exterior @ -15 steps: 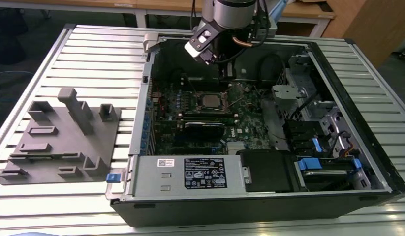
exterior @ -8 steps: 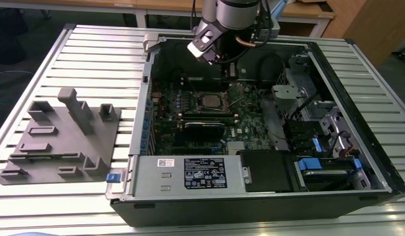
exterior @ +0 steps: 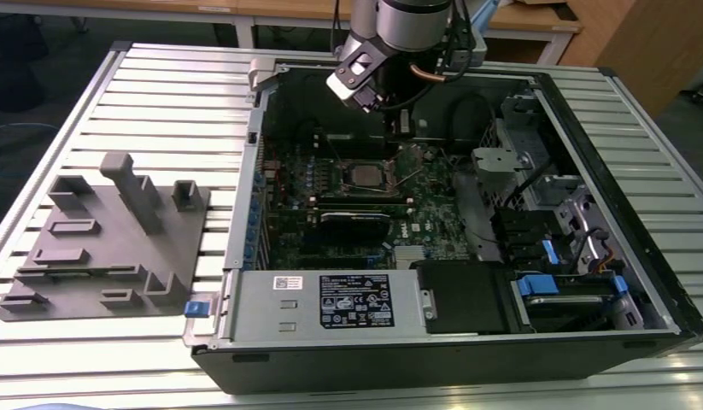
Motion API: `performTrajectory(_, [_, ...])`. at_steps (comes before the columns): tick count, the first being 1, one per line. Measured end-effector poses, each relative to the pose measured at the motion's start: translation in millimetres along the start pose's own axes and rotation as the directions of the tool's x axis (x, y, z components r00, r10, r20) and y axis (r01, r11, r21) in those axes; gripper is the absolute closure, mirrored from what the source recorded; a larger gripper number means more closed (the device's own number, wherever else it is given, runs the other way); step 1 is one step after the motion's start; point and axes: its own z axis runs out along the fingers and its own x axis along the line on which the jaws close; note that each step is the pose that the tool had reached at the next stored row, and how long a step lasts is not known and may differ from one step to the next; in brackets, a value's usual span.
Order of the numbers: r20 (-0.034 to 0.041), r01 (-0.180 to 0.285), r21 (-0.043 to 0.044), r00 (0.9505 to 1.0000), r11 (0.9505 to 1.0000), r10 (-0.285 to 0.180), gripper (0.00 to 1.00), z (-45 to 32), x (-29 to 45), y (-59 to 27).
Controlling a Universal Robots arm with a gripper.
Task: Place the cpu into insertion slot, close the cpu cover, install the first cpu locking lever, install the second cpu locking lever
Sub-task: 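Close the cpu cover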
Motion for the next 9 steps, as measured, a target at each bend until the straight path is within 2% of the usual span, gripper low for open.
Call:
performTrajectory(4, [0.0000,0.000,0.0000,1.0000,1.0000,0.000,0.89,0.1,0.0,1.8])
performTrajectory(9, [-0.0001,0.000,0.0000,1.0000,1.0000,0.000,0.89,0.5,-0.1,9.2])
